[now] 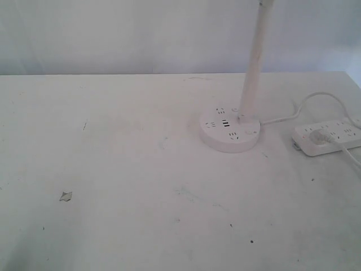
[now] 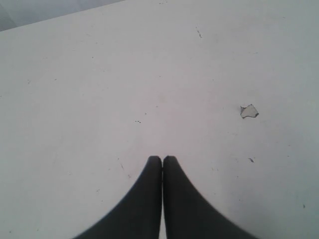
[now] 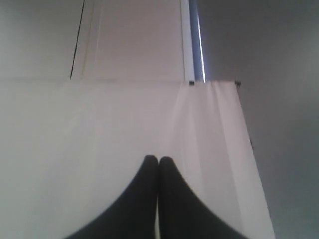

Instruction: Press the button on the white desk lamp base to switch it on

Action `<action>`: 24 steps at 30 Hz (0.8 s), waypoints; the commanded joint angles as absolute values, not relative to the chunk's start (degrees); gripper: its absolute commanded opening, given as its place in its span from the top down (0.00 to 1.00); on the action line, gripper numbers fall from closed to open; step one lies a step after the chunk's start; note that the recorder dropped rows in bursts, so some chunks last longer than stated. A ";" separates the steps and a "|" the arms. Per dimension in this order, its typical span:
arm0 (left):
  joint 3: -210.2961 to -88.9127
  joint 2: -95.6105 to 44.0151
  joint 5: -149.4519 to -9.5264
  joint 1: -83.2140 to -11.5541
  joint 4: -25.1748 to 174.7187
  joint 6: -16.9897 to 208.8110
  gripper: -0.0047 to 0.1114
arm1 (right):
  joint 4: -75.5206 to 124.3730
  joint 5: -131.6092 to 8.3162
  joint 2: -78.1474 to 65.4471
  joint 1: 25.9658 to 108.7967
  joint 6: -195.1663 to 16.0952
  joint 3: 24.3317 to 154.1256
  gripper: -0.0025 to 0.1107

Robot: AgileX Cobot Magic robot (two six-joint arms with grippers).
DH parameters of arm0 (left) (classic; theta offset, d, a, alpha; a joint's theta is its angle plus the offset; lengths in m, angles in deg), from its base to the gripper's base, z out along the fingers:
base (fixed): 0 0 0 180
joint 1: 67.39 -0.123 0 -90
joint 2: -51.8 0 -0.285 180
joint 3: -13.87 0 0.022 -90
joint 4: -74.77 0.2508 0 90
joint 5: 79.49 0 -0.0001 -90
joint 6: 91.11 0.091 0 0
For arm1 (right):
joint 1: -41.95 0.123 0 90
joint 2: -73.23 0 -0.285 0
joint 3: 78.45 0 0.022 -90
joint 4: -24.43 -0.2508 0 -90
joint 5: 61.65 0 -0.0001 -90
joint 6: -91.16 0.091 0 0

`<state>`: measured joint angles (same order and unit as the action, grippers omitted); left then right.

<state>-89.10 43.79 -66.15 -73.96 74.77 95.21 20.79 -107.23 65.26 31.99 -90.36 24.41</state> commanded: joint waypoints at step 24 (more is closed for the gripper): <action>-88.91 44.02 -66.21 -74.00 74.44 95.14 0.96 | 98.34 -123.58 44.46 32.20 -34.57 46.81 0.98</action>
<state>-89.10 43.79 -66.15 -73.96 74.77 95.21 84.94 -119.02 50.74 31.99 -37.62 44.50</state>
